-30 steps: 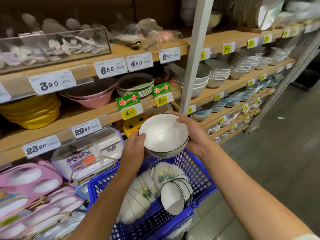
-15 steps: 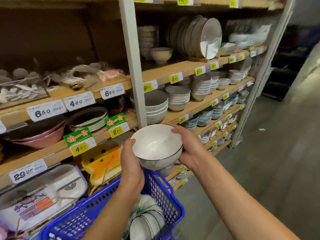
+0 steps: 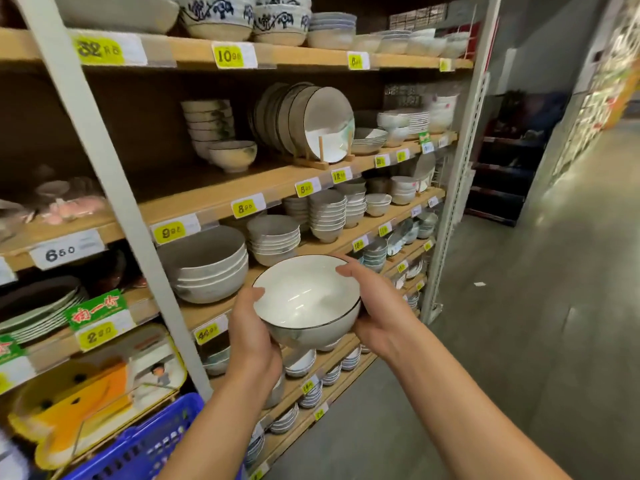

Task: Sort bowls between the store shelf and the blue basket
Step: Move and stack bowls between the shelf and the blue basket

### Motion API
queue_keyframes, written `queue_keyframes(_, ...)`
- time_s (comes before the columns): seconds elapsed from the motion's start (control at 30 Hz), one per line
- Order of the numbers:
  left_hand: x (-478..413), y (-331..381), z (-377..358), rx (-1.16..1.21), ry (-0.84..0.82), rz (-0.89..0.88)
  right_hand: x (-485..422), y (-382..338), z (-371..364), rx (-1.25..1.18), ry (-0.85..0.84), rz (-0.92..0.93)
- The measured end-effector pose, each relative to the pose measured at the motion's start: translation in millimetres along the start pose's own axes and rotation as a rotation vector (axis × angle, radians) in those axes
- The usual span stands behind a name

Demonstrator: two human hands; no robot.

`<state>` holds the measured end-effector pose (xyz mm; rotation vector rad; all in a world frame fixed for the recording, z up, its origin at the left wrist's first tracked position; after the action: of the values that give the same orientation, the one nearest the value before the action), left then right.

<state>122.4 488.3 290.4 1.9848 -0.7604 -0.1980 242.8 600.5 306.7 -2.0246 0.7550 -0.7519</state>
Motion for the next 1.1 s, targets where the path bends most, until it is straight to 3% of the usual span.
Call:
queue_keyframes(0.33,-59,-7,-86,0.040,-0.078,0.011,-66,-69,23,0.051,-0.058,0.088)
queue_keyframes(0.63,-166,26,-135,0.075,-0.070,-0.062,-177,-118,-9,0.106,-0.156,0.143)
queue_keyframes(0.83,-227,54,-150,0.061,-0.035,-0.125,-247,-142,-34,0.087,-0.149,0.133)
queue_keyframes(1.1,-284,90,-144,-0.049,0.142,-0.220,-324,-149,-82,0.050,-0.189,0.011)
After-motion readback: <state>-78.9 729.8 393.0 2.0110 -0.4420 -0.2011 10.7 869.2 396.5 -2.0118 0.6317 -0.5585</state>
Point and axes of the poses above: each hand's wrist, its own x-axis away from the middle knuckle, its own z-axis out of the back of the hand, y = z × x, the point moved 10 cm from there along -x, towards the middle knuckle, and after that the axes turned 2 degrees about -z, right-handed, at the moved point
